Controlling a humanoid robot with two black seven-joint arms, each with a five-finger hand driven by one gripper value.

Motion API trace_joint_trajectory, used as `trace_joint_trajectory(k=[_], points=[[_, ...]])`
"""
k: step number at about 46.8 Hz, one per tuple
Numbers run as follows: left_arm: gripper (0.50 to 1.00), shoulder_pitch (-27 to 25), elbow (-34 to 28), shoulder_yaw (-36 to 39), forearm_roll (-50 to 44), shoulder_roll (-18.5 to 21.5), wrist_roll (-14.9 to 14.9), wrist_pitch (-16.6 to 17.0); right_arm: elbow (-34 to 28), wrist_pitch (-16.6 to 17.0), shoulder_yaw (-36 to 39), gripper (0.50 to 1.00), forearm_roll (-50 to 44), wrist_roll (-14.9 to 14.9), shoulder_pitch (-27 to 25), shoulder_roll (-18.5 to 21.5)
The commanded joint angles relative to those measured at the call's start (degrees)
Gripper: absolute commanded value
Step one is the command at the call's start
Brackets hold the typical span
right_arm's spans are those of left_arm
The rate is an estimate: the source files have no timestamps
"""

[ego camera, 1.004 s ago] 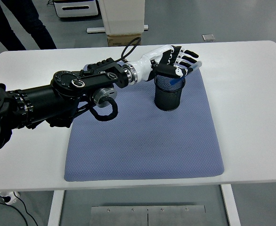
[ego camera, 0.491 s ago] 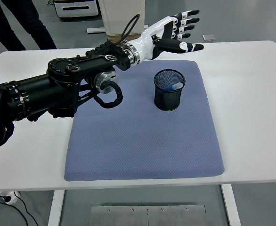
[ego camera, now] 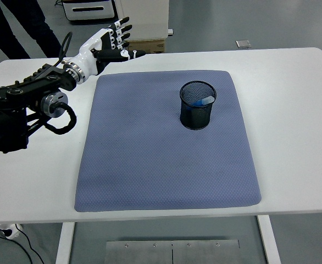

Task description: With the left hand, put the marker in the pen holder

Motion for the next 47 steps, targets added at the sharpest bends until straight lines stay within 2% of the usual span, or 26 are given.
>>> trace_joint_trajectory(k=[1, 20, 21, 24, 35, 47], points=[[1.0, 2.32, 0.04, -2.1, -0.29, 2.85, -0.12, -0.51, 0.03, 0.0, 0.0, 1.0, 0.0, 0.05, 0.0, 0.0], [1.0, 14.45, 0.13, -19.16, -0.65, 6.29, -0.12, -0.69, 0.03, 0.0, 0.0, 1.0, -0.01, 0.05, 0.0, 0.0], [1.0, 17.24, 0.13, -22.12, -0.47, 6.98, -0.12, -0.78, -0.06, 0.0, 0.0, 1.0, 0.08, 0.05, 0.0, 0.0], [1.0, 19.37, 0.13, -23.99, -0.12, 7.51, -0.12, -1.22, -0.06, 0.0, 0.09, 1.0, 0.08, -0.04, 0.0, 0.0], [1.0, 23.15, 0.04, -25.05, -0.03, 9.62, -0.12, -2.01, -0.06, 0.0, 0.0, 1.0, -0.01, -0.04, 0.09, 0.0], [1.0, 24.21, 0.04, -25.05, -0.03, 11.38, -0.12, -3.33, 0.03, 0.0, 0.17, 1.0, -0.01, 0.05, 0.18, 0.0]])
